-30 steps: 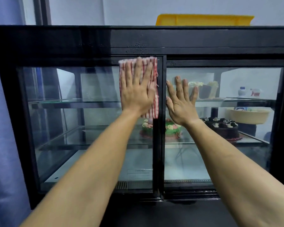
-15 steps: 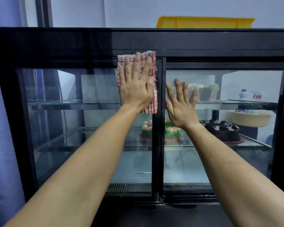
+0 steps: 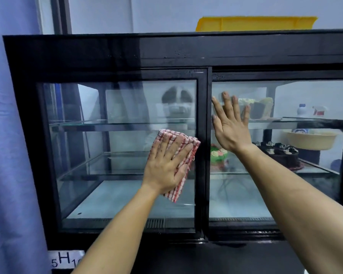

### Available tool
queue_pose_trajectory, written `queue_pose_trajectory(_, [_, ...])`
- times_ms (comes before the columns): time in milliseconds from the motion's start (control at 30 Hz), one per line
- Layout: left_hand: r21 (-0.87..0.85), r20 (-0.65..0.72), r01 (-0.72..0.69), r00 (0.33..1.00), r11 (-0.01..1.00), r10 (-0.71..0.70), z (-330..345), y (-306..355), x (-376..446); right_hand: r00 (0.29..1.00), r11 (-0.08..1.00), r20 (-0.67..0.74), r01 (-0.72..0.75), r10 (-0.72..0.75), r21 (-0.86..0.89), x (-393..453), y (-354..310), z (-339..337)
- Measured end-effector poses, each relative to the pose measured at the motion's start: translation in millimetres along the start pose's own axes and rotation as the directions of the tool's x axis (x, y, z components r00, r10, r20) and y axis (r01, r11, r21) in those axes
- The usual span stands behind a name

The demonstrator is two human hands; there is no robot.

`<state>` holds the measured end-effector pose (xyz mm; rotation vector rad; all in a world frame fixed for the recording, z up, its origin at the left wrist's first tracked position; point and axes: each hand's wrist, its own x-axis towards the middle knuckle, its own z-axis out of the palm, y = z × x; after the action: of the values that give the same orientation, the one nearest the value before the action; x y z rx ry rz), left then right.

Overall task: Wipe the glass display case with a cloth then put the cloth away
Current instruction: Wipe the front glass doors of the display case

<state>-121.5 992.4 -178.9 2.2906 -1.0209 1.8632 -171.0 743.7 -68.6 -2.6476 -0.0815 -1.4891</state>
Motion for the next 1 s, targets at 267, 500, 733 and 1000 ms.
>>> queue_pose_trajectory(267, [-0.055,-0.109,0.536,0.836,0.843,-0.538,-69,-155,98,0.923,0.981,-0.372,-0.020,0.093,0.195,0,-90,27])
queue_pose_trajectory(500, [-0.097,-0.171,0.795,0.580,0.599,-0.797,-104,-271,103,0.893,0.998,-0.449,-0.007,0.034,0.062,2,-89,47])
queue_pose_trajectory(733, [-0.018,-0.203,0.684,0.712,0.729,-0.673,-99,-218,166,0.874,1.000,-0.485,-0.022,0.023,0.006,3,-91,52])
queue_pose_trajectory(1000, [0.039,-0.065,0.124,0.990,0.992,-0.121,-78,-128,204,0.874,1.000,-0.485,0.003,0.009,0.024,3,-87,50])
